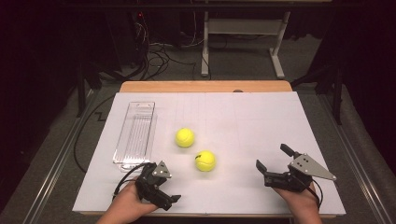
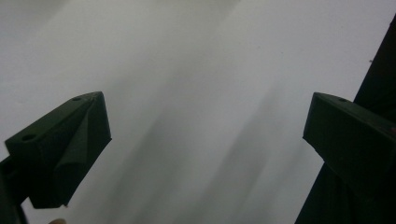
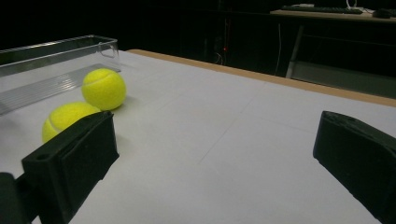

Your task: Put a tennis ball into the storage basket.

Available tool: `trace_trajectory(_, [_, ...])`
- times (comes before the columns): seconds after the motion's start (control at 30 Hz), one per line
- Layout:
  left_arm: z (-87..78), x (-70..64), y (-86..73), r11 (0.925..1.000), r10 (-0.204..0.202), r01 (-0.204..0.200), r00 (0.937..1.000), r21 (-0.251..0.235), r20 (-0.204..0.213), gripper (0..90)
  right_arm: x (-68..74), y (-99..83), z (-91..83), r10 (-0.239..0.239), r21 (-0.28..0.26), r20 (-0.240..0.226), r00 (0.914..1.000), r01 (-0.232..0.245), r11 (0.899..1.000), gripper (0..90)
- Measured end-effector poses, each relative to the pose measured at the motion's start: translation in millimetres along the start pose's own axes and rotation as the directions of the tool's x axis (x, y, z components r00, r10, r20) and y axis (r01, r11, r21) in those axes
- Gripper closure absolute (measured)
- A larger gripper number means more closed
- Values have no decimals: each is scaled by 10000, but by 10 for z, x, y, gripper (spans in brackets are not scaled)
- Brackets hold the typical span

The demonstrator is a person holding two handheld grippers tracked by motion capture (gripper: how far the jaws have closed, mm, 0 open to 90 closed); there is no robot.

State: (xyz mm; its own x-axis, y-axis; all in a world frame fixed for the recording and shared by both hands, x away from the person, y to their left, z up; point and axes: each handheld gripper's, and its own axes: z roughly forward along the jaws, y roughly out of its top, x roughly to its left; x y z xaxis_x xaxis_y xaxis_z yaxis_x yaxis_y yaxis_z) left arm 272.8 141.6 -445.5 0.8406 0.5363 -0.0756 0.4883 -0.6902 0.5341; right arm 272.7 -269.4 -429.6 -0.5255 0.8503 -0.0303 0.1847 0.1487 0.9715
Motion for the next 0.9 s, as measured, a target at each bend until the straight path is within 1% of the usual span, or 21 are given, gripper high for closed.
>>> trace_trajectory(0.1, [23,-14,45,9999,-57,59,9998,-92,210,17,-5,-4,6,3,15,-21,10000,-3,10000,2])
trace_trajectory(0.2, [36,-18,82,9997,-140,146,9995,-199,293,17,-6,-7,11,-30,64,-34,10000,30,10000,2])
trace_trajectory(0.23, [62,-29,132,9988,-341,351,9990,-337,293,17,-6,-8,13,-52,63,-41,10000,53,10000,2])
trace_trajectory(0.27, [72,-36,150,9985,-374,386,9988,-386,315,17,-6,-7,11,-53,61,-30,10000,54,10000,2])
trace_trajectory(0.43, [129,-69,257,9984,-354,372,9985,-431,416,17,-9,-7,7,-7,50,-23,10000,7,10000,2])
trace_trajectory(0.53, [141,-73,280,9986,-315,332,9986,-405,418,17,-9,-8,8,-6,51,-6,10000,6,10000,2])
trace_trajectory(0.67, [159,-45,328,9978,-442,463,9981,-476,435,17,-8,-11,5,-24,64,-12,10000,24,10000,2])
trace_trajectory(0.73, [161,-33,353,9977,-469,494,9975,-468,531,17,-10,-10,-3,35,42,-5,10000,-35,10000,2])
trace_trajectory(0.83, [166,-24,390,9982,-427,449,9977,-406,530,17,-15,-11,-7,19,27,5,10000,-19,10000,2])
trace_trajectory(0.9, [164,-4,459,9973,-546,574,9967,-452,608,17,-22,-16,-10,54,36,31,10000,-54,10000,2])
